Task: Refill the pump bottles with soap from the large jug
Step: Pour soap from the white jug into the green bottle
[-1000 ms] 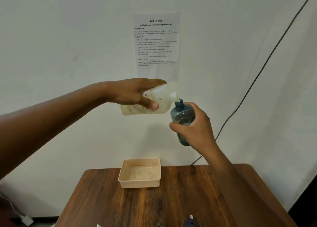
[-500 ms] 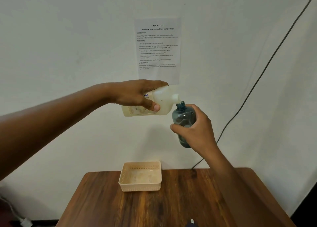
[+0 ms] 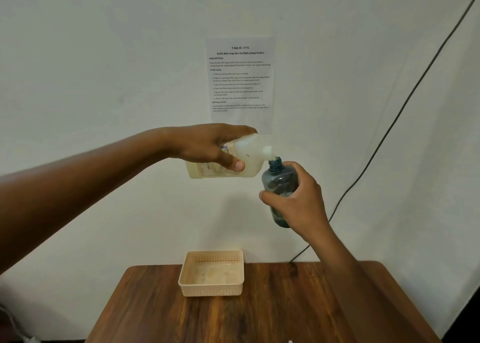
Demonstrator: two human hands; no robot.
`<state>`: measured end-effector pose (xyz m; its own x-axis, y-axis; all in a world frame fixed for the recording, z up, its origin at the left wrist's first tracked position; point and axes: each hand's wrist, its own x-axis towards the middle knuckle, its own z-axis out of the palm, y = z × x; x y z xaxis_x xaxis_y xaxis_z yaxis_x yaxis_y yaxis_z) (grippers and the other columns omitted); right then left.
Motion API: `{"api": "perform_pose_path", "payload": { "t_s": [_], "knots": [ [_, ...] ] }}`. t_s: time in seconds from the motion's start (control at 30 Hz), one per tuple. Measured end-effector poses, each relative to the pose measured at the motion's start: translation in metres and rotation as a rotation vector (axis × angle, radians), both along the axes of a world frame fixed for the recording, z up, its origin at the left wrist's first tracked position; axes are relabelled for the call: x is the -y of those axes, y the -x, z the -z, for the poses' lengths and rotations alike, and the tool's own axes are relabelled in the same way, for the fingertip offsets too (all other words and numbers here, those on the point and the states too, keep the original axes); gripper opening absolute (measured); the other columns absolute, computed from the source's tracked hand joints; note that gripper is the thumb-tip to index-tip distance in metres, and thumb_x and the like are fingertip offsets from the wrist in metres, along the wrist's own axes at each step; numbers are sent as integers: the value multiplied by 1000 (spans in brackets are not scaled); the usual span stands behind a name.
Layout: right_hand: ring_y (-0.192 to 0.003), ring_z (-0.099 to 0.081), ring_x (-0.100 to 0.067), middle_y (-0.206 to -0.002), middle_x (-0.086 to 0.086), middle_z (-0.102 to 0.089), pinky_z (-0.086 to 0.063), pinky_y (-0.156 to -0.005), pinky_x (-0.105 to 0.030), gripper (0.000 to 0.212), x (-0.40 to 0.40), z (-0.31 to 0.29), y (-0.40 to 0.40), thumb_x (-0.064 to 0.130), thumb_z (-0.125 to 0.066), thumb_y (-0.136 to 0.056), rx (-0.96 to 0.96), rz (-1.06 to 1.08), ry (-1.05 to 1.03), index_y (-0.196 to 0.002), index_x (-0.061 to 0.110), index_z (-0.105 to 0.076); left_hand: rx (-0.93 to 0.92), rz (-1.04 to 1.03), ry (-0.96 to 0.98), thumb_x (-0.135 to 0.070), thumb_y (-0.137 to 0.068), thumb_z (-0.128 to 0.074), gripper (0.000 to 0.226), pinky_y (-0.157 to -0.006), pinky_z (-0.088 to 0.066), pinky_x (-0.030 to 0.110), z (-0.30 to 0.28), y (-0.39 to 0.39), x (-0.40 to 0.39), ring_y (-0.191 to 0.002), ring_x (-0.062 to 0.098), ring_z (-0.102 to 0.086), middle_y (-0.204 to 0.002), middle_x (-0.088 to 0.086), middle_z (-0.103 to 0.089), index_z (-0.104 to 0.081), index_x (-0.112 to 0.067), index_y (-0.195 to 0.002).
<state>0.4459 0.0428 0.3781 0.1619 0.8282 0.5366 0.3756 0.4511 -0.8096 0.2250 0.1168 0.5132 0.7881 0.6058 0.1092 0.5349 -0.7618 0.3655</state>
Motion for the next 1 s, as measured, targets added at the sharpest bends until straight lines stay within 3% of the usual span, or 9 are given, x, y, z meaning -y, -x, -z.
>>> {"api": "perform_pose_path", "payload": {
  "t_s": [0.57, 0.67, 0.8, 1.0],
  "knots": [
    [-97, -55, 16, -101, 29, -61, -44, -60, 1, 54, -3, -3, -3, 41, -81, -64, -6, 14, -14, -110, 47, -54, -25, -5, -11, -50, -84, -70, 71, -83, -49, 17, -8, -4, -4, -109, 5, -61, -123, -14, -62, -43, -36, -148],
    [-96, -55, 17, -98, 32, -61, -43, -60, 1, 51, -3, -6, -3, 42, -82, -63, -7, 11, -13, -105, 51, -53, -26, -1, -21, -52, -84, -69, 70, -83, -48, 14, -10, -5, -4, -108, 2, -61, -122, -15, -63, -44, -36, -148],
    [-96, -55, 17, -96, 44, -57, -44, -59, 1, 49, -2, -9, -3, 43, -80, -63, -4, 2, -25, -102, 54, -52, -24, -8, -13, -54, -83, -70, 72, -87, -51, 22, -11, -6, -7, -110, 6, -62, -122, -15, -63, -43, -39, -148],
    [-97, -55, 17, -96, 45, -57, -43, -60, 1, 49, -3, -10, -4, 42, -80, -63, -9, -3, -37, -101, 53, -53, -27, -10, -8, -55, -83, -70, 69, -84, -50, 19, -12, -7, -8, -106, -1, -61, -118, -21, -63, -44, -41, -145]
  ]
}}
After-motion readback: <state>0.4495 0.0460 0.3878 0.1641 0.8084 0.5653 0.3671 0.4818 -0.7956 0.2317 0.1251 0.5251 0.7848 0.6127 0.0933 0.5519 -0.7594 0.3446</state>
